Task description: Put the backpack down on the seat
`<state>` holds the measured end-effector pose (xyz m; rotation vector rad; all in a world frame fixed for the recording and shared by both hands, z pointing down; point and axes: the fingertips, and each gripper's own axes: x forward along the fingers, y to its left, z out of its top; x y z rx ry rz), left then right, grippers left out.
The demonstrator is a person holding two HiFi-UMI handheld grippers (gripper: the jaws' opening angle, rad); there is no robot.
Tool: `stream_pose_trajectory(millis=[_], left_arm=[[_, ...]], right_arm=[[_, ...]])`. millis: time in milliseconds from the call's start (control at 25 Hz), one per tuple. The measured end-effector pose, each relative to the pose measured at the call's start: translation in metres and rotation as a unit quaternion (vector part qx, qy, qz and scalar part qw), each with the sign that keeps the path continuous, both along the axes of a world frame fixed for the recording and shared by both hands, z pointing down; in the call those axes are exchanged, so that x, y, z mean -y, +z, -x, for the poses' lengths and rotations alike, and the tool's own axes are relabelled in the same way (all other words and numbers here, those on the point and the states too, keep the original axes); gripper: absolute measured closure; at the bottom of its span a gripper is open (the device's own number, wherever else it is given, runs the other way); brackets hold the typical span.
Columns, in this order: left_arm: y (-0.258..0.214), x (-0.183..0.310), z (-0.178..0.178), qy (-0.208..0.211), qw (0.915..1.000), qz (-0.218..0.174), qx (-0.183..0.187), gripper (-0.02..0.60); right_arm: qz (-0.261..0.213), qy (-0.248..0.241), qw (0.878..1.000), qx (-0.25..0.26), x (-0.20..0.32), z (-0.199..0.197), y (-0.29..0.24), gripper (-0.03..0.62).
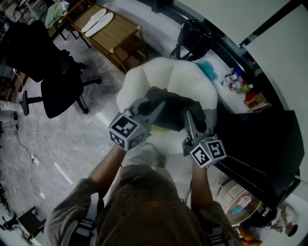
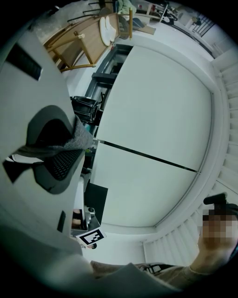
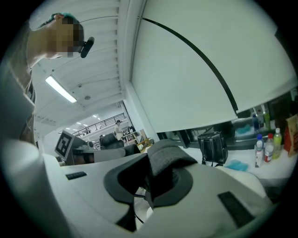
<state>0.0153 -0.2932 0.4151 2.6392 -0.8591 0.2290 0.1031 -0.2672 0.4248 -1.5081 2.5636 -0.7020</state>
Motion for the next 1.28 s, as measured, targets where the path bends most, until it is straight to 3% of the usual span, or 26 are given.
stream_pose_trajectory(millis=[680, 1280], left_arm=[[0.086, 0.074, -0.015, 0.015, 0.9997, 0.016, 0.015, 0.555], [0.123, 0.078, -0.014, 0.019, 0.9994, 0.022, 0.019, 0.555]], right_arm=[[0.028, 0.018, 0.999, -0.002, 0.069, -0.012, 0.089, 0.563], [0.045, 0.031, 0.998, 0.006, 0.069, -0.008, 0.125, 0.562]])
